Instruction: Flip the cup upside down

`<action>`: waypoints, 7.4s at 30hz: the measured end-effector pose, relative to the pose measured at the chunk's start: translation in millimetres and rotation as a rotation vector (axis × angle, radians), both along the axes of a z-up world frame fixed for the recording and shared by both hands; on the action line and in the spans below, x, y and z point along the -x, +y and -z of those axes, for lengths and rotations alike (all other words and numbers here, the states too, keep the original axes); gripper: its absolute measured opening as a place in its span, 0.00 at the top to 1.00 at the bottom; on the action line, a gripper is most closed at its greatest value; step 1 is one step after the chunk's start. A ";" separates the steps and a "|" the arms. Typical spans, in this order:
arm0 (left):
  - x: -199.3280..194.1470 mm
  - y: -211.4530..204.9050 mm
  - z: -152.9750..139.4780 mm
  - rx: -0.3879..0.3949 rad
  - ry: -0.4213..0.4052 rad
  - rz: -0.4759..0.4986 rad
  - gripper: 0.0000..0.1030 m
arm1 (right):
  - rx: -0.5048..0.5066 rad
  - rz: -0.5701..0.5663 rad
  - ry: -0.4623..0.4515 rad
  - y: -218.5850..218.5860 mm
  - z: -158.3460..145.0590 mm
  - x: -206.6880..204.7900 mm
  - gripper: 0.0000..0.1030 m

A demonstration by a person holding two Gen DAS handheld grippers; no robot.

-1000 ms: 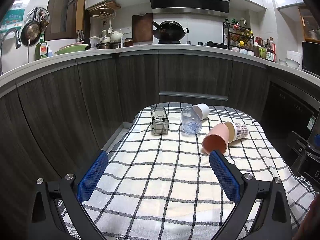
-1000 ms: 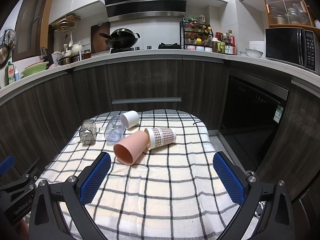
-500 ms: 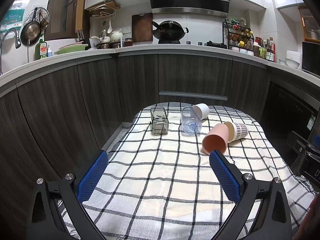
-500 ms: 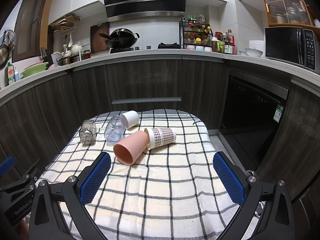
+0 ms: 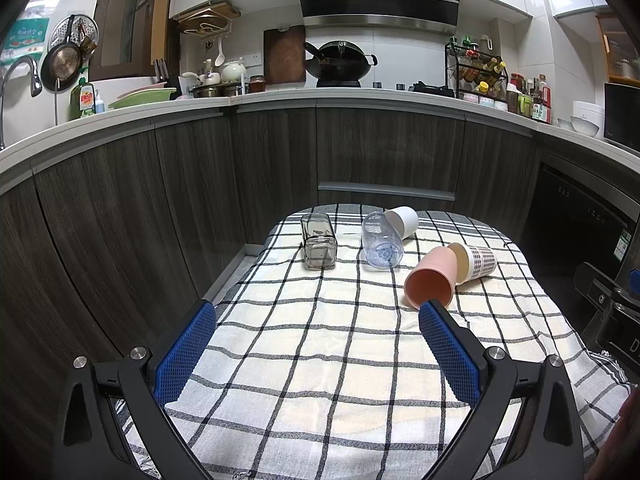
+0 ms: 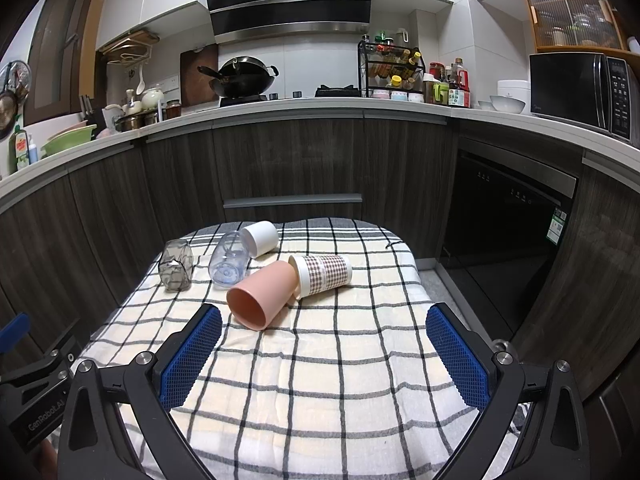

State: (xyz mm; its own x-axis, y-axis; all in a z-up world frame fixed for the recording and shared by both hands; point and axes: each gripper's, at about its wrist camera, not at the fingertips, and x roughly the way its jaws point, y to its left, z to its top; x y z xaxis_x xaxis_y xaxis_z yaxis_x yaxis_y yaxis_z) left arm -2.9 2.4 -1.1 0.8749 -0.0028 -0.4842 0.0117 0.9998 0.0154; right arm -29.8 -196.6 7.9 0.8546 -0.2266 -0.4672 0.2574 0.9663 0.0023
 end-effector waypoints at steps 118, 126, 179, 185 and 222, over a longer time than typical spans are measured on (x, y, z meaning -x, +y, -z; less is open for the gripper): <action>-263.3 0.9 92.5 -0.033 0.323 -0.020 0.44 | -0.130 -0.057 0.218 -4.7 62.9 -240.6 0.01; -180.4 -7.4 73.1 -0.006 0.371 0.044 0.44 | -0.123 -0.045 0.218 -13.4 42.6 -183.0 0.01; -42.3 -34.8 43.1 -0.060 0.281 0.129 0.12 | -0.105 0.019 0.278 -27.8 27.0 -48.1 0.01; -39.8 28.4 32.4 -0.010 0.252 -0.025 0.12 | -0.136 -0.023 0.237 10.4 22.3 -57.1 0.01; -47.1 83.8 54.6 0.171 0.320 -0.129 0.11 | -0.077 -0.080 0.347 77.0 107.9 -77.9 0.43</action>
